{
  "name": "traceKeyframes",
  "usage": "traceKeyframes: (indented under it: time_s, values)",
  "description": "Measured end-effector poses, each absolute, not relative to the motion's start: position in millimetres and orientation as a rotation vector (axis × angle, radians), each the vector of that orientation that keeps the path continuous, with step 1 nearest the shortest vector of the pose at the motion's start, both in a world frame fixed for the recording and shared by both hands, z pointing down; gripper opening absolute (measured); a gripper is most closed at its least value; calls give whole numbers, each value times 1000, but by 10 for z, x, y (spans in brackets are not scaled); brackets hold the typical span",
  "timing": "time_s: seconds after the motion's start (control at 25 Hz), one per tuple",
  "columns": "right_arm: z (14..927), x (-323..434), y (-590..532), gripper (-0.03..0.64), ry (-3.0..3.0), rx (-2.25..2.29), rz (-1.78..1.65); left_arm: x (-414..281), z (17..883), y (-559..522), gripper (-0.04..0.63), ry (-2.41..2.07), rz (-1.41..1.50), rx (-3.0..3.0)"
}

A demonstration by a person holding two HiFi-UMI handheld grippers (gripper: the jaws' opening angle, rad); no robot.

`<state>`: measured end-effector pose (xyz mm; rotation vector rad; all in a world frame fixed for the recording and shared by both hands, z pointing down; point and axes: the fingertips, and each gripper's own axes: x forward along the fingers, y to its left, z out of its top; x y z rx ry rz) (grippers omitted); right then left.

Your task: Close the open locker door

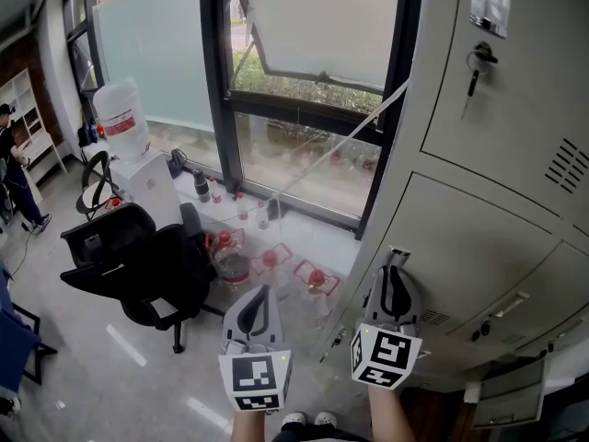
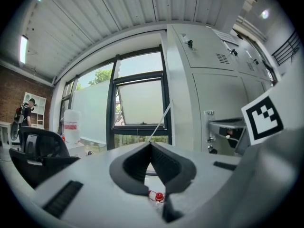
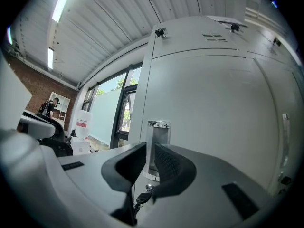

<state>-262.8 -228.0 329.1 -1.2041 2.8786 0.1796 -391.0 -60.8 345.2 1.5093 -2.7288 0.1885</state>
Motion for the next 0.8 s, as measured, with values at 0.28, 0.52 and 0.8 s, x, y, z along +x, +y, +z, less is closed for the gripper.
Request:
traceKeyframes:
  time_s: [0.28, 0.52, 0.8]
  values:
    - [3241, -2371, -2221, 48, 2848, -1234, 185, -3799, 3418, -636, -2, -2712, 201, 1566]
    - [3304, -2027, -2218, 105, 2842, -1290, 179, -3572, 3445, -785, -2, -2648, 212, 1684]
    - [3444, -1359, -2156, 156, 2770, -1500, 150, -3127, 3563, -977, -3, -2502, 212, 1878]
